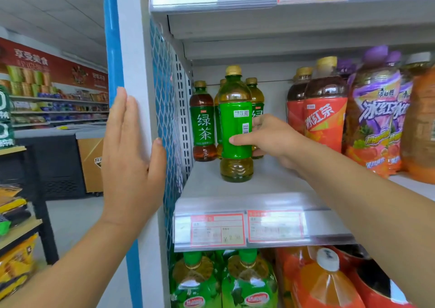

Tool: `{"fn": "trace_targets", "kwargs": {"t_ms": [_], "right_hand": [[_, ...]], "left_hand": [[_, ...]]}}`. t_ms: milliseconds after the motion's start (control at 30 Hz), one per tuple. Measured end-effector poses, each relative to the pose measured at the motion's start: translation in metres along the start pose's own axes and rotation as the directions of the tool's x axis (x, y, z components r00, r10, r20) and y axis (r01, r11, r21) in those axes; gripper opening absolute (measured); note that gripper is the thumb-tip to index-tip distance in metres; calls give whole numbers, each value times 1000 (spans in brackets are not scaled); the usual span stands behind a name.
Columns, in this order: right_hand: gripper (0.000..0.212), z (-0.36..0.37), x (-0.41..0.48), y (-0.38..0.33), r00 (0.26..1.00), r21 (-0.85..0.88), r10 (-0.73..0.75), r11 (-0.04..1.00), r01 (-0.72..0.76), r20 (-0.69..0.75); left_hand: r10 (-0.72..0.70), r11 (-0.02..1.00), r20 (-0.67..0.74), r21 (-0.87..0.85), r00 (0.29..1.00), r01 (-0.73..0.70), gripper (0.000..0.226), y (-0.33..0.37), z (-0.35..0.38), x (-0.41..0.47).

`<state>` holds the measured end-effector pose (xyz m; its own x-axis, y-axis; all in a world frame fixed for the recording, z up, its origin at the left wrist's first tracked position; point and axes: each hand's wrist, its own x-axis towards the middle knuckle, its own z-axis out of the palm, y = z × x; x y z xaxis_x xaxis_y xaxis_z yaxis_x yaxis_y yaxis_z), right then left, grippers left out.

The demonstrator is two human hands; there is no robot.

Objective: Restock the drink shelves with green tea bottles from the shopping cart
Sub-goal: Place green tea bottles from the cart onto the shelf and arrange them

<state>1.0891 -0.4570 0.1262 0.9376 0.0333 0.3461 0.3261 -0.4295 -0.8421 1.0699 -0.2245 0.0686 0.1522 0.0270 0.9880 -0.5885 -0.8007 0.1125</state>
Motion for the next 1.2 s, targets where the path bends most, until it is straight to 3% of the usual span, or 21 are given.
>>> {"fn": "trace_targets", "kwargs": {"t_ms": [167,267,333,433,567,767,900,1200], "right_hand": [[44,-12,6,4,974,92,71,991,-92,215],[82,3,2,9,996,-58,23,998,-18,83],[92,15,5,12,998,-125,-26,992,20,-49],[77,16,12,15,997,-131,-4,991,-5,-72],[32,6,13,9,995,-21,29,999,-27,97],[41,24,20,3,998,-113,6,993,-13,-59],[28,30,35,-1,1000,-98,13,995,-14,-11],[28,49,71,3,997,-31,24,999,-22,75]], "left_hand": [[-4,1000,-4,-24,1000,3,64,1,-1,0],[-7,999,-9,-48,1000,7,63,1,0,0],[-1,998,-16,-60,1000,0,63,0,0,0],[-9,996,-23,-93,1000,6,64,-1,1,0],[-31,992,-25,-126,999,27,64,-2,1,-1],[-50,986,-24,-160,998,45,64,-3,1,-2],[-75,985,-39,-160,996,68,67,-3,1,-3],[-84,984,-69,-165,994,72,67,-5,3,-4]]}}
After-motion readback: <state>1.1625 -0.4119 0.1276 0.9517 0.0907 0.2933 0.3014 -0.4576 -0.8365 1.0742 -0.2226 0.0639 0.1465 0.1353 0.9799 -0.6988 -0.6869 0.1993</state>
